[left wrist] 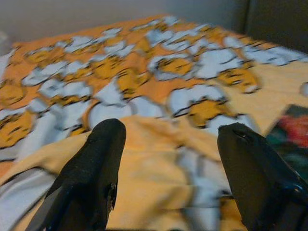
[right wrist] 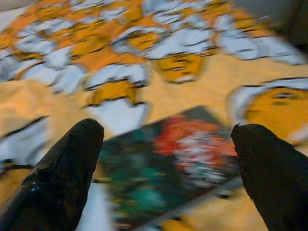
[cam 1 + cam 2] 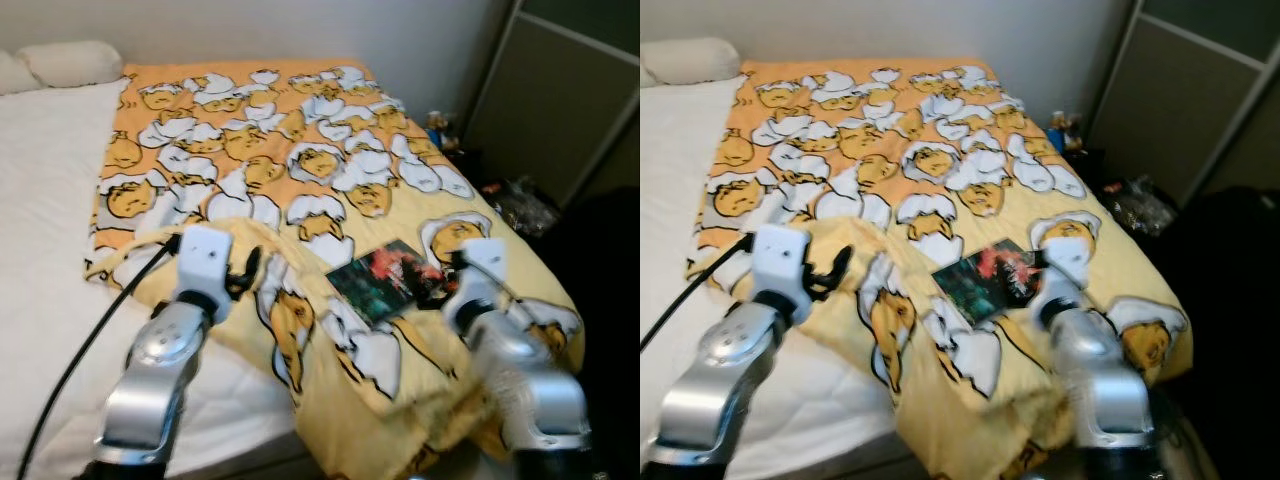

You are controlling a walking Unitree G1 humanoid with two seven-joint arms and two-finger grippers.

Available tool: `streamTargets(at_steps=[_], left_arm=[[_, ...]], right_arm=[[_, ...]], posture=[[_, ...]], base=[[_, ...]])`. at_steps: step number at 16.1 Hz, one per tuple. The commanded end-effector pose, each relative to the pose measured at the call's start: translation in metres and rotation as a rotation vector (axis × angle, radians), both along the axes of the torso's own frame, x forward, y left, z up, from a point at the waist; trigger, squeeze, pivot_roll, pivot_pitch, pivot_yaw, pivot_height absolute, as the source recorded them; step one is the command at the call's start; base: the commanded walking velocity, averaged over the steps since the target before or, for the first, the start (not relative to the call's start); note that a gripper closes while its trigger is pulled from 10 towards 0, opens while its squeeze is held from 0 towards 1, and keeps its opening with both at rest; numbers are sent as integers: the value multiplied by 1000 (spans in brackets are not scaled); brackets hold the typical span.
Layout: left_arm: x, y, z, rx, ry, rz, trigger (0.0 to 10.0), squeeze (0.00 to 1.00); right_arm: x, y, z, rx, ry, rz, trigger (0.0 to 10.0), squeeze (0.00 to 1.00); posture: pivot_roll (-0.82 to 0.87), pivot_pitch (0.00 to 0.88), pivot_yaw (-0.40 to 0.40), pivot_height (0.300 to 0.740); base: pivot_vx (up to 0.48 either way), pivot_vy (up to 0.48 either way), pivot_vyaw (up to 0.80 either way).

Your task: Clean up the room

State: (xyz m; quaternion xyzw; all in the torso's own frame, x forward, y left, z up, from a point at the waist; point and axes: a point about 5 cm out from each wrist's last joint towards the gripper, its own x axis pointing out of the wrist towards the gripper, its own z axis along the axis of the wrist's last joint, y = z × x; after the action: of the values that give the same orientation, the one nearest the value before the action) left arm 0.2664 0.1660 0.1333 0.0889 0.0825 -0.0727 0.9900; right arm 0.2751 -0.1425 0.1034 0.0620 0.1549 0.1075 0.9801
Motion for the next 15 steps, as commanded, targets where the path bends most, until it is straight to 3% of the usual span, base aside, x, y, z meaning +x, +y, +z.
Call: streamTargets(at_steps=[1,4,5,6,8,10,11,15], left_arm=[[-1,-3,4,6,-11,-13,10000,165],[-8,-11,3,0,4,-113,10000,137],[-10,-12,4,-8,1,-140,10000,129],[-12,-16,4,-12,0,-207,10000,129],[-12,-23,3,-14,35,-358,10000,137],[-9,-28,6,-19,59,-477,10000,137],[-9,-31,7,-11,92,-589,10000,133],[-12,-25,15,29,165,-789,10000,133]], right_arm=[[0,-10,1,-28,7,-40,10000,0],[-4,-19,-5,-45,52,-96,10000,0],[-5,-20,-8,-37,69,-106,10000,878],[-3,-24,-16,6,128,-159,10000,1000],[9,-29,-39,131,240,-275,10000,1000],[21,-29,-53,217,310,-317,10000,1000],[29,-27,-63,260,364,-345,10000,1000],[50,-15,-69,334,414,-306,10000,1000]], posture=[[-94,0,-37,740],[-95,0,-39,740],[-96,0,-37,740],[-94,0,-37,740],[-83,0,-19,740],[-71,0,-9,740],[-63,0,0,740],[-8,0,12,740]], base=[[0,0,0],[0,0,0],[0,0,0],[0,0,0],[0,0,0],[0,0,0],[0,0,0],[0,0,0]])
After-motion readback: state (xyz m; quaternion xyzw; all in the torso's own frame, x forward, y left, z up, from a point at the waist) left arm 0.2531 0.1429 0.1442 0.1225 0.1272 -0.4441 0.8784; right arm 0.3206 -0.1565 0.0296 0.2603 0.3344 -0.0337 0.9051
